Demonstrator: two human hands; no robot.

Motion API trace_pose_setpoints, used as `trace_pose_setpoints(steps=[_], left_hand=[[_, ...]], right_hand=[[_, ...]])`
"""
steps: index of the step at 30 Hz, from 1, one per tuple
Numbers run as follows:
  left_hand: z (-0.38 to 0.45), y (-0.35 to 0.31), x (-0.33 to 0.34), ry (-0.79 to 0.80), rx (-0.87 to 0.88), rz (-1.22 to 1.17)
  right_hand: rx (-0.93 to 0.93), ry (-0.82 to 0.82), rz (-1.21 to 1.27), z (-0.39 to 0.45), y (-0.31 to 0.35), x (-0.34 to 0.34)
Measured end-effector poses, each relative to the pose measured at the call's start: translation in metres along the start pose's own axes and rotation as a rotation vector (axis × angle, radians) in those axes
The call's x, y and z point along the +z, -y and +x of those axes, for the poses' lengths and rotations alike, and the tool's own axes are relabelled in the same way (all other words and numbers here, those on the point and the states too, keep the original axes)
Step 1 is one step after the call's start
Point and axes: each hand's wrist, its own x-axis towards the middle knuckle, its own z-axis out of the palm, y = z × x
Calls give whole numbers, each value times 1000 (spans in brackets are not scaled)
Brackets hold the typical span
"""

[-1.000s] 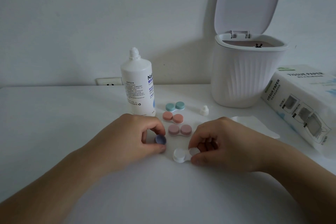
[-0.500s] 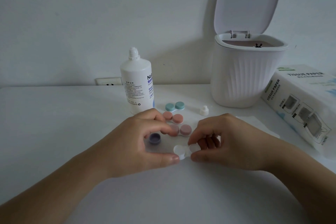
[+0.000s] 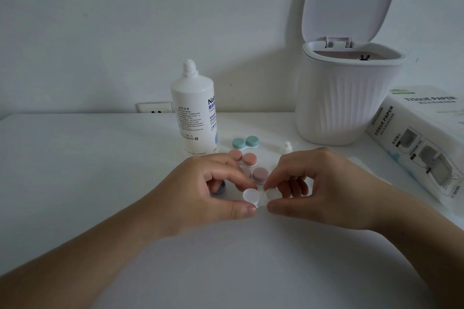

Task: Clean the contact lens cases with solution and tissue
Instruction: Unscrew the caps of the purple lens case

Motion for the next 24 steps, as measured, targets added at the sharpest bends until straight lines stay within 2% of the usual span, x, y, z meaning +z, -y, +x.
trace_pose_setpoints(steps=[4,7,10,12,16,21,24], left_hand=[[0,0,-2,-17,10,-46],[0,0,-3,-15,-16,-66],[2,1,-3,-28,-48,-59],[2,4,-4,-50,-91,-73],[2,7,-4,-63,-120,-103],[2,9,-3,-79,-108,-123],[1,5,-1,-47,-114,-154]], right_hand=[[-5,-41,7,0,-1,-5],[27,-162,-5,-2,-6,-14],[130,-310,-50,-6,-17,-27],[238,-350,-144,-9,-27,-36],[408,-258,-385,-22,-43,-48],[534,-174,-414,-39,-46,-38],[511,-204,-476,-42,-49,-28]])
